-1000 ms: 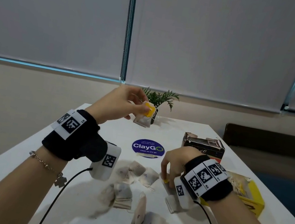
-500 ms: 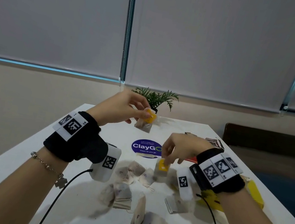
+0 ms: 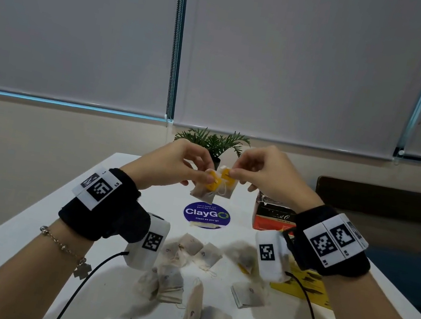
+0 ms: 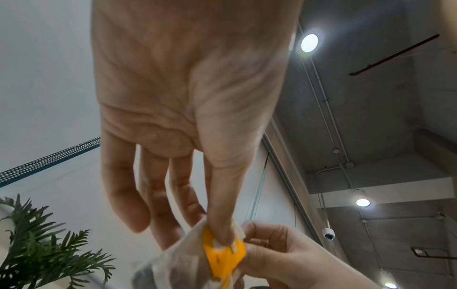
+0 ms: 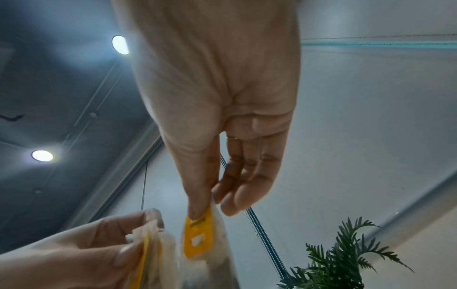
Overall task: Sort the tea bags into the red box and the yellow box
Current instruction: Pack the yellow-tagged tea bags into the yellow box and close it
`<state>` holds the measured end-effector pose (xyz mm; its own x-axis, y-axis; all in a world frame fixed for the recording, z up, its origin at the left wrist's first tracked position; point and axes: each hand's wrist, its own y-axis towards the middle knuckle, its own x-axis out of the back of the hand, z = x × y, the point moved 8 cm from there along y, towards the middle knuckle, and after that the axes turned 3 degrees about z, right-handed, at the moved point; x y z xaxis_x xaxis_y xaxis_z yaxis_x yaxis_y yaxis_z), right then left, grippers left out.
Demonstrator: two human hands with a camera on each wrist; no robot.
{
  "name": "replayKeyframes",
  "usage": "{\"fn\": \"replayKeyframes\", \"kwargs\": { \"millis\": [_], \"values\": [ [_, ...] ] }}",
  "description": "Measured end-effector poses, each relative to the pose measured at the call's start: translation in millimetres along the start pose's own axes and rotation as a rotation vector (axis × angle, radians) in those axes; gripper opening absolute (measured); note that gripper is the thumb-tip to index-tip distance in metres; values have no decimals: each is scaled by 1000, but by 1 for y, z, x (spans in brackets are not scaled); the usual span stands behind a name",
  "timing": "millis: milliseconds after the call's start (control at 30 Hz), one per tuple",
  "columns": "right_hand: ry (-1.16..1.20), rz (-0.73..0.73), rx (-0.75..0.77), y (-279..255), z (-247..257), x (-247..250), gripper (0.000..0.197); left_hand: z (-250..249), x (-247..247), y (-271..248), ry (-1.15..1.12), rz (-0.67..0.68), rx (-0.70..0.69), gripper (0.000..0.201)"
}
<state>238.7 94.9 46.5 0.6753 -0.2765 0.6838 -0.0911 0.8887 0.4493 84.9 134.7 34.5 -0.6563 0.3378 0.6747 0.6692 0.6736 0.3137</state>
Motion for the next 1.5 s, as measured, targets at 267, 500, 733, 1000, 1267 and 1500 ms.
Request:
{"fn": "replayKeyframes", "kwargs": {
  "millis": [267, 500, 733, 1000, 1267, 1500],
  "values": [
    [63, -15, 3, -2, 5, 1, 5, -9, -5, -3, -113, 31, -35, 12],
    [140, -58, -5, -2, 4, 5, 5, -17, -4, -6, -173, 47, -64, 12],
    [258, 145, 34, -6, 16, -12, 11, -6, 0, 0, -204, -80, -26, 9],
    [310, 112, 38, -6, 16, -8, 15, -8, 4, 0, -252, -166, -36, 14],
    [284, 124, 26, -5, 17, -10, 24, -7, 7, 0, -267, -225, -33, 21],
    [266, 211, -78, -6, 6, -25, 36, -15, 0, -3, -346, -293, -44, 18]
  ]
}}
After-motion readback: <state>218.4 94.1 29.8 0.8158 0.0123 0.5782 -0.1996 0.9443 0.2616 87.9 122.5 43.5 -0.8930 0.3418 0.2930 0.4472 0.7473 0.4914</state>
